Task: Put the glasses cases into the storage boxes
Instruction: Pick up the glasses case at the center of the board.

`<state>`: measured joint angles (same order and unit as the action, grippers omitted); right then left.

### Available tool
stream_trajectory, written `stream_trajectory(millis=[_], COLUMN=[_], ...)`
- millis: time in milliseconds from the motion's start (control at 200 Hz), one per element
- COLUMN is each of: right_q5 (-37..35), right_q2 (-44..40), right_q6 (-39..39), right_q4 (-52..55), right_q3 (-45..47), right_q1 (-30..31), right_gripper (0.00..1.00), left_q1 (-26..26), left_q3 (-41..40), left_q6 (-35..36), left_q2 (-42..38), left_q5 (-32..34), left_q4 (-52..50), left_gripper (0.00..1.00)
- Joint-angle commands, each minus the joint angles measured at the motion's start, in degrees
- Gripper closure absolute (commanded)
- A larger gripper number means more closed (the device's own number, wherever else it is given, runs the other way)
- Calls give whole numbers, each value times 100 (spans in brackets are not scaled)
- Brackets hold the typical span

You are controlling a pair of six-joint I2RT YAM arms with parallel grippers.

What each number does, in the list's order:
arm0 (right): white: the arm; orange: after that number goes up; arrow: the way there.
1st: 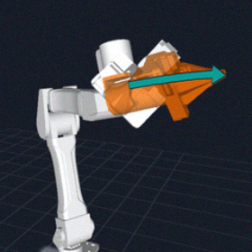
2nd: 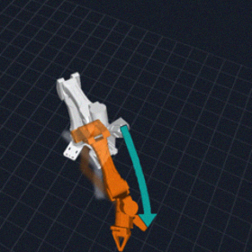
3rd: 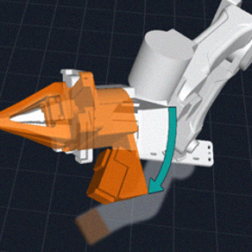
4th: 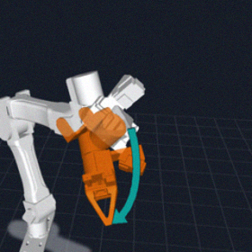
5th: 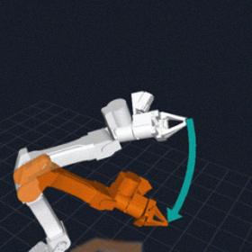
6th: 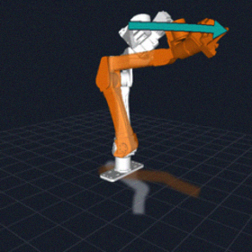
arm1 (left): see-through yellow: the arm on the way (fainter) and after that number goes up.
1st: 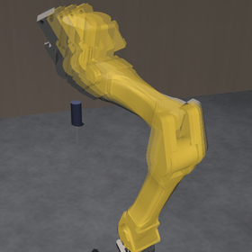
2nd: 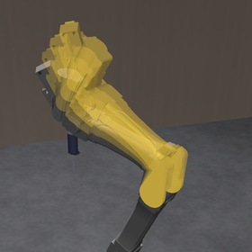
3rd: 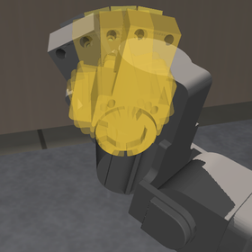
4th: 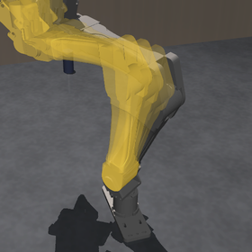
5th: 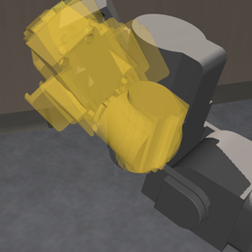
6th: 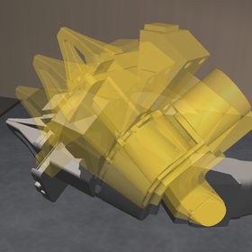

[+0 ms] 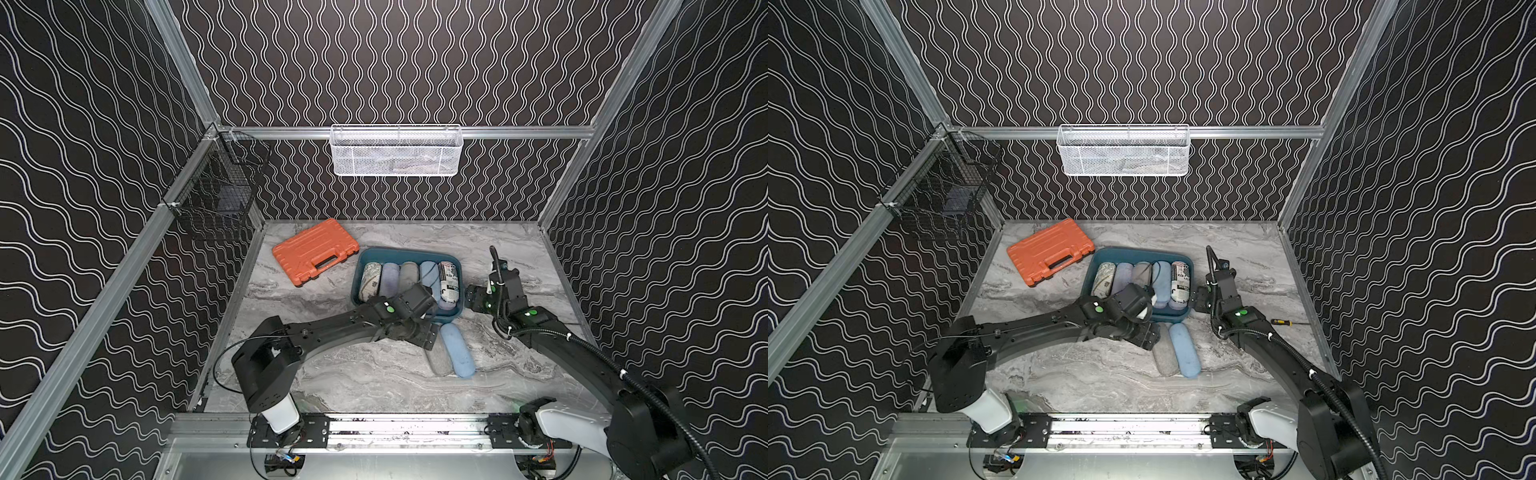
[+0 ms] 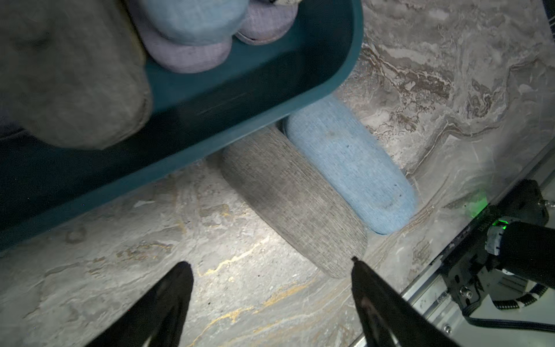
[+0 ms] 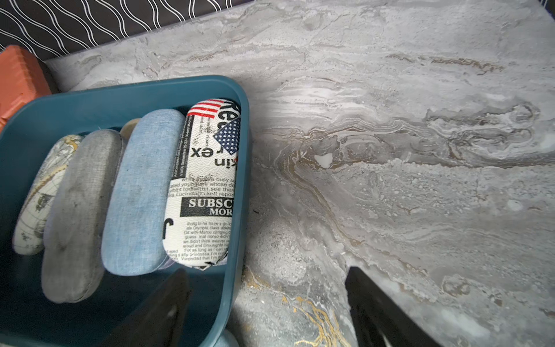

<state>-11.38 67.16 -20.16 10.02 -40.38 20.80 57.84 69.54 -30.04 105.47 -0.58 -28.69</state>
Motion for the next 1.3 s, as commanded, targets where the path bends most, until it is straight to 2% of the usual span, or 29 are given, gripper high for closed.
stream_trajectory(millis=[0,100,395,856,1296], right_q5=[46,65,101,65,21], right_q2=[-155,-259,-326,-292,-322], right_q6=[-84,-80,-93,-99,-100], right_q4=[-189,-193,-174,-192,-192], right_q3=[89,132,153,171,200], right_q1=[0,-3,-4,1,-5], right_gripper=[16,16,16,16,16], left_q1=[109,228,385,385,385], left_q3=[114,244,658,761,988], left_q6=[-155,-216,-194,-246,-244], left_q2=[199,425,1101,1407,1877], left_q5=[49,83,741,290,414], left_q4=[-40,-30,-414,56,-109], left_gripper=[14,11,7,6,6])
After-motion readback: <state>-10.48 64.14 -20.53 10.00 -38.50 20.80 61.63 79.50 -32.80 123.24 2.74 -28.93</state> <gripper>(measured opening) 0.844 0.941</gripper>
